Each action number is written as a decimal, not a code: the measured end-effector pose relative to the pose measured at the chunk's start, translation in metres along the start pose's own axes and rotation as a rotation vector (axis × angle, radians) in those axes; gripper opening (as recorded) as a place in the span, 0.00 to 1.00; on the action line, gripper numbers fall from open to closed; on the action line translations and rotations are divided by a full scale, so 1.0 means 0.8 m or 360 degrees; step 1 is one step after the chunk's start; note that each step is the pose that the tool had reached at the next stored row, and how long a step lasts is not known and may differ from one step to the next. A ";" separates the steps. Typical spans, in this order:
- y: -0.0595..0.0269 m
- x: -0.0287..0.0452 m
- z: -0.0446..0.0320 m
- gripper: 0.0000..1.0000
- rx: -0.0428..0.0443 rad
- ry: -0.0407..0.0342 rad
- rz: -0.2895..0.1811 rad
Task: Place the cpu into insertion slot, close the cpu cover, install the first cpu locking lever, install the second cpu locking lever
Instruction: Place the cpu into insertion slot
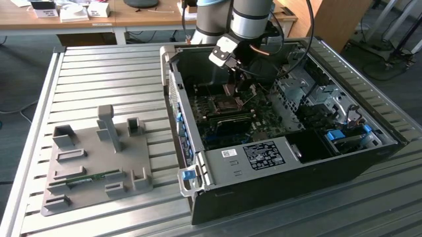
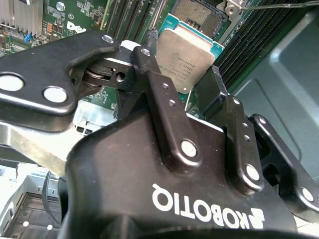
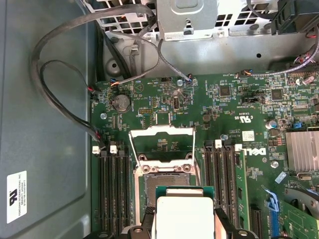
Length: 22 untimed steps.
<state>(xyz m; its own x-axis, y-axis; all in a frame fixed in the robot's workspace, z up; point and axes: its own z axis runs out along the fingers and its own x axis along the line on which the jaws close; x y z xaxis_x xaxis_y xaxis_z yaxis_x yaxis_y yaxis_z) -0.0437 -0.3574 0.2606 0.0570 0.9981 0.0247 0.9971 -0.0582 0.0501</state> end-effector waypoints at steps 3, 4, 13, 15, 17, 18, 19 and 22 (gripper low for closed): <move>0.000 -0.0001 0.0018 0.54 0.0000 0.0000 0.0000; 0.000 -0.0001 0.0027 0.54 0.0000 0.0000 0.0000; -0.002 -0.0003 0.0135 0.54 0.0000 0.0001 -0.0011; -0.003 0.0004 0.0159 0.54 0.0001 0.0001 -0.0015; -0.003 0.0020 0.0184 0.54 0.0001 0.0002 -0.0023; -0.003 0.0023 0.0191 0.54 0.0001 0.0002 -0.0027; -0.003 0.0026 0.0199 0.54 0.0001 0.0002 -0.0032; -0.004 0.0043 0.0252 0.54 0.0001 0.0003 -0.0050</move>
<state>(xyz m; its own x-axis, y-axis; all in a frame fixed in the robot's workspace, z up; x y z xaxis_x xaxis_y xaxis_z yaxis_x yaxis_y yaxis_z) -0.0456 -0.3533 0.2404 0.0256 0.9994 0.0250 0.9984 -0.0268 0.0500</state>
